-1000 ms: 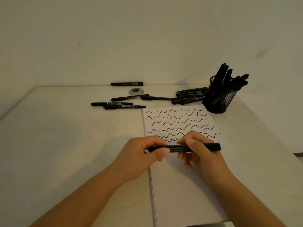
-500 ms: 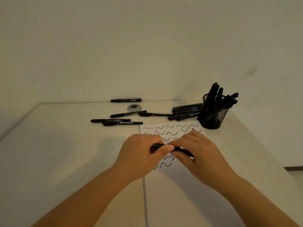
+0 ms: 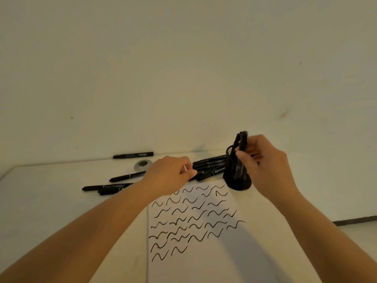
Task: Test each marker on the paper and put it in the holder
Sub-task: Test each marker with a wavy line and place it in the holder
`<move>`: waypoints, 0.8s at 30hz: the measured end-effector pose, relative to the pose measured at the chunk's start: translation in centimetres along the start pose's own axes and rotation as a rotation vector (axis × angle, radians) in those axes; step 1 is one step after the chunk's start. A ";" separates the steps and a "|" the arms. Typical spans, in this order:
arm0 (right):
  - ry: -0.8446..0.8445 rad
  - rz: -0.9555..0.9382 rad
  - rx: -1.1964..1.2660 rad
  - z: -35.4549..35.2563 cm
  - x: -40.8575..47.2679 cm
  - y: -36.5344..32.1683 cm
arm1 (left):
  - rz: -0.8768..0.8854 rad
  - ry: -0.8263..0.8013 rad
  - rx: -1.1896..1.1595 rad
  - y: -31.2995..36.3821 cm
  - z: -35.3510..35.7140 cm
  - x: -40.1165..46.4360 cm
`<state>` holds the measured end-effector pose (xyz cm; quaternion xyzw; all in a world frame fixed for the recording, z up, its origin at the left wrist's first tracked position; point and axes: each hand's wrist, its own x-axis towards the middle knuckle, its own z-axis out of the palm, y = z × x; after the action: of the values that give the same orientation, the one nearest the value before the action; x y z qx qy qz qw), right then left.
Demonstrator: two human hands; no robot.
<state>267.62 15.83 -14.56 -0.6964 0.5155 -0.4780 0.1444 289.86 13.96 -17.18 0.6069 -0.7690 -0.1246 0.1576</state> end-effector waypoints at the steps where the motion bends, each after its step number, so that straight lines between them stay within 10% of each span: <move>1: 0.049 0.026 0.057 -0.3 0.7 0.3 | -0.032 -0.027 -0.006 -0.3 0.3 1.2; 24: 0.082 0.041 -0.214 2.3 1.2 6.6 | -0.135 -0.100 0.073 -2.5 7.0 13.5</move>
<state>265.66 11.29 -19.72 -0.6771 0.5830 -0.4453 0.0578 286.49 0.24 -23.31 0.6557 -0.7372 -0.1371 0.0881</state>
